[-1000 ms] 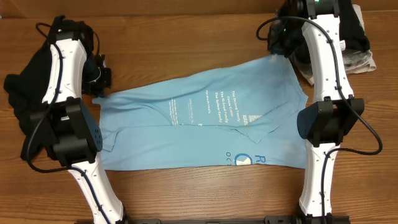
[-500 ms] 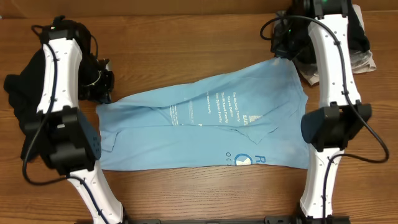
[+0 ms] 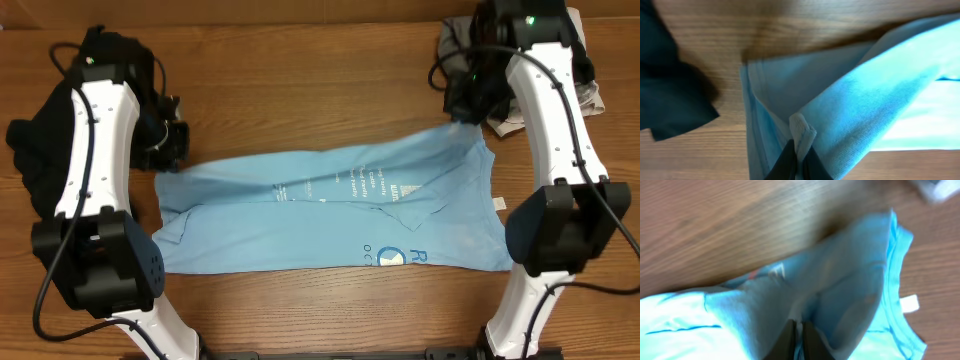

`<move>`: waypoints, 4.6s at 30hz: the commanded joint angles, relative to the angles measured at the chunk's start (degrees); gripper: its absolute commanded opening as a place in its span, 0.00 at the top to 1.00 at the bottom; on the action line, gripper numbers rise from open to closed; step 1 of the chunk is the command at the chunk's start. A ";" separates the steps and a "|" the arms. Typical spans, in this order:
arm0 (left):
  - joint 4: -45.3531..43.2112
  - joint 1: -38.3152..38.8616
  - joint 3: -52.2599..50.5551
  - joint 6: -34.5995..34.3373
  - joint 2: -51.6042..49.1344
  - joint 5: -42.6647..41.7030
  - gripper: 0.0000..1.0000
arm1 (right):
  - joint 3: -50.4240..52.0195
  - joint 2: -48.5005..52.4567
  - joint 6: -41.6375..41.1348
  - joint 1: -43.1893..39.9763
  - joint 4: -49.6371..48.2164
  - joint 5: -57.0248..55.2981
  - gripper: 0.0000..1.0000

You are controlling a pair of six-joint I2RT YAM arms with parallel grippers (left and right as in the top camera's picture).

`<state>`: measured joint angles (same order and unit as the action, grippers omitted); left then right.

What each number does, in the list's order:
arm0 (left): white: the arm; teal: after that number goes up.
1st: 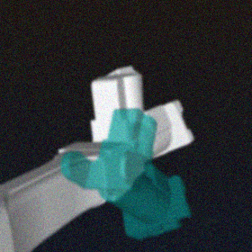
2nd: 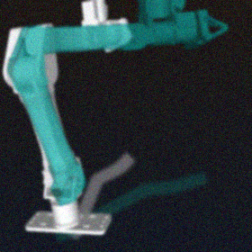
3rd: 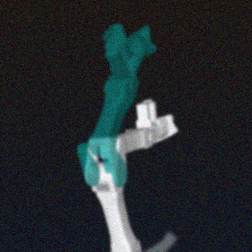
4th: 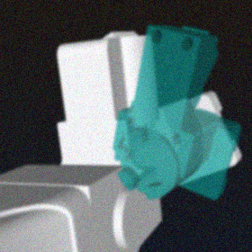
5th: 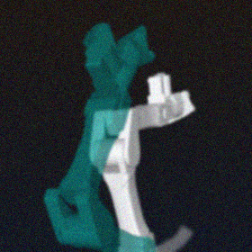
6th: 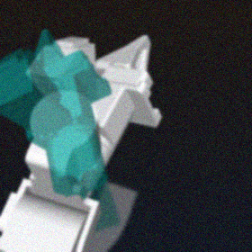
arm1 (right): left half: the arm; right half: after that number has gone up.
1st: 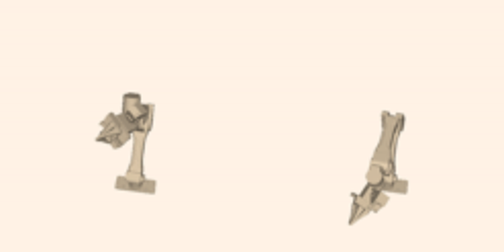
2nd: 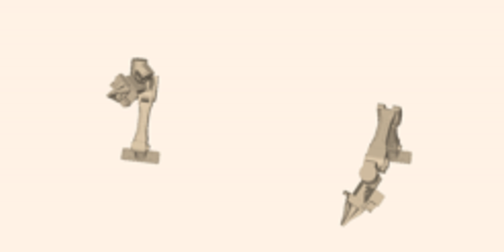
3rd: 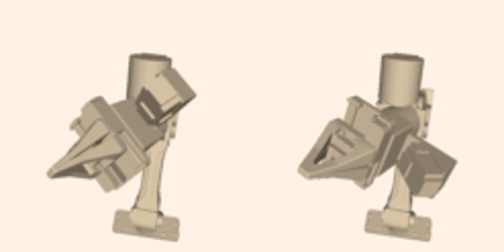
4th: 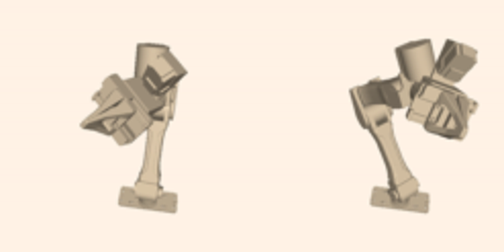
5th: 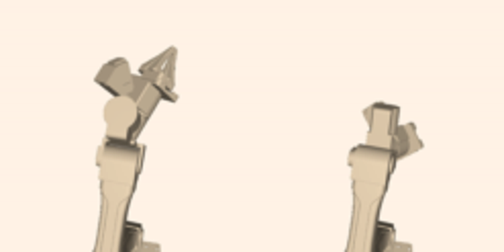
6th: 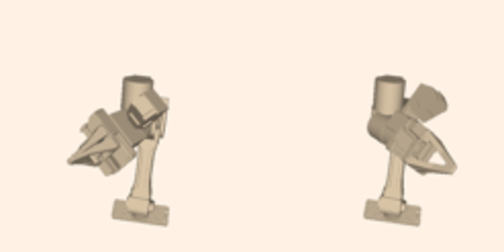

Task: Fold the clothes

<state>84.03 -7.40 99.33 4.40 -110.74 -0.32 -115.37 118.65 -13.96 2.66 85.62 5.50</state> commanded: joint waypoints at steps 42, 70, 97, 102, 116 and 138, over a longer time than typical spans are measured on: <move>-16.09 -0.61 -22.51 3.34 0.85 -3.82 0.60 | 59.76 -29.22 -5.29 -13.49 -32.20 0.85 0.16; -22.51 -10.64 -28.74 10.80 1.14 -3.72 0.00 | 59.76 -29.22 2.25 -13.99 -31.28 7.52 0.06; -29.79 -11.26 -31.71 3.26 1.14 -11.58 0.96 | 59.76 -29.22 1.97 -13.97 -33.33 12.70 0.11; -22.45 -11.32 -19.98 3.28 1.14 -12.20 0.96 | 59.76 -29.22 1.95 -13.97 -33.31 12.70 0.11; -6.10 -3.91 -1.14 3.04 1.11 -16.74 0.96 | 59.76 -29.22 1.77 -13.97 -34.38 12.87 0.11; -13.86 26.56 -1.18 -7.10 -1.42 -16.72 0.96 | 59.76 -29.22 1.79 -13.97 -35.04 12.79 0.11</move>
<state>70.63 16.40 97.30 0.27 -110.17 -15.92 -55.70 89.32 -12.16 -11.27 50.94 17.78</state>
